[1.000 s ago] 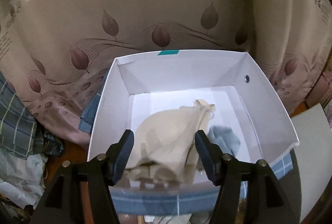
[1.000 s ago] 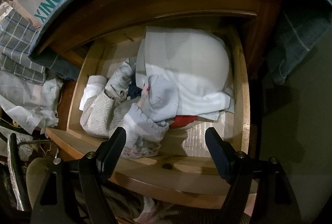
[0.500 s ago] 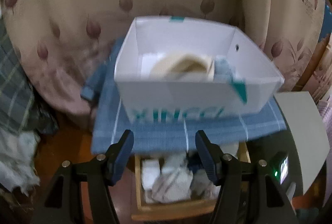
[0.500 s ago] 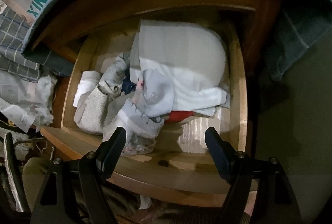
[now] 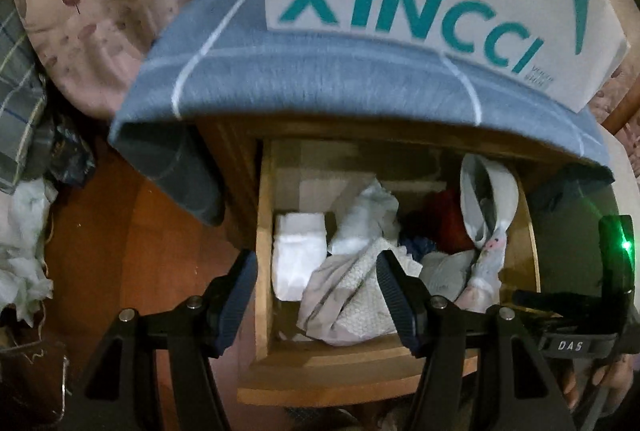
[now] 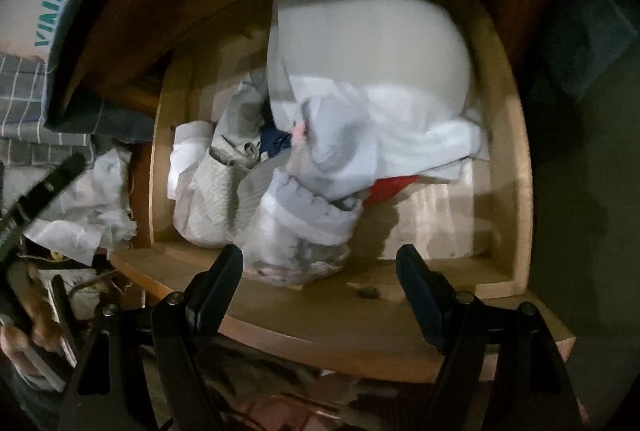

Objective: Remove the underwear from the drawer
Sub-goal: 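Return the left tool to the drawer while the right tool grasps the grey pink-faced sock bundle, then grasp the grey hexagon-patterned underwear in the drawer with the left tool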

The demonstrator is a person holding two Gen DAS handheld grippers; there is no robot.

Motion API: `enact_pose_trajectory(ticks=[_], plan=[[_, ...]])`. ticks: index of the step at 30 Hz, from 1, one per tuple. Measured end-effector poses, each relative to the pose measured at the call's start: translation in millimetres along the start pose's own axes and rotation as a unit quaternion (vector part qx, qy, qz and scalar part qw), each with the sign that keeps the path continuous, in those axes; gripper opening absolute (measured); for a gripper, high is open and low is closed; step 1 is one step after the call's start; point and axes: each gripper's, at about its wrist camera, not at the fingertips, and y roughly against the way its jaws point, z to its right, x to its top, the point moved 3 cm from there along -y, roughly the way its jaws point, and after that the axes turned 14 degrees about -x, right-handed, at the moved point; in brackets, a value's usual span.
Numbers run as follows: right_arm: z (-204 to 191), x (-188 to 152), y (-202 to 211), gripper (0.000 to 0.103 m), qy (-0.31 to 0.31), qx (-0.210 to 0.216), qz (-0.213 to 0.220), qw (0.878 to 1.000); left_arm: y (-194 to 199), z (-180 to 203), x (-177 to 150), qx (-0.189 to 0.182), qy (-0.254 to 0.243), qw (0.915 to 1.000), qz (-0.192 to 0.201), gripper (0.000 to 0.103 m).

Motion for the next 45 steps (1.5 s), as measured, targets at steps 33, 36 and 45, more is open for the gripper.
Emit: enact_pose_trajectory(ticks=[33,36,45], plan=[[-18,5,-5,0.024,0.072,-0.091,0.041,0.992,-76,-7,-27,-0.036,0.04,0.9896,-0.133,0.064],[-2,8,-1,0.024,0.059,-0.093,0.044,0.993,-87,-5,-31,-0.042,0.049,0.9857,-0.156,0.064],[10,7,-3,0.024,0.039,-0.051,0.035,0.997,-118,-5,-35,-0.04,0.055,0.9749,-0.212,0.064]])
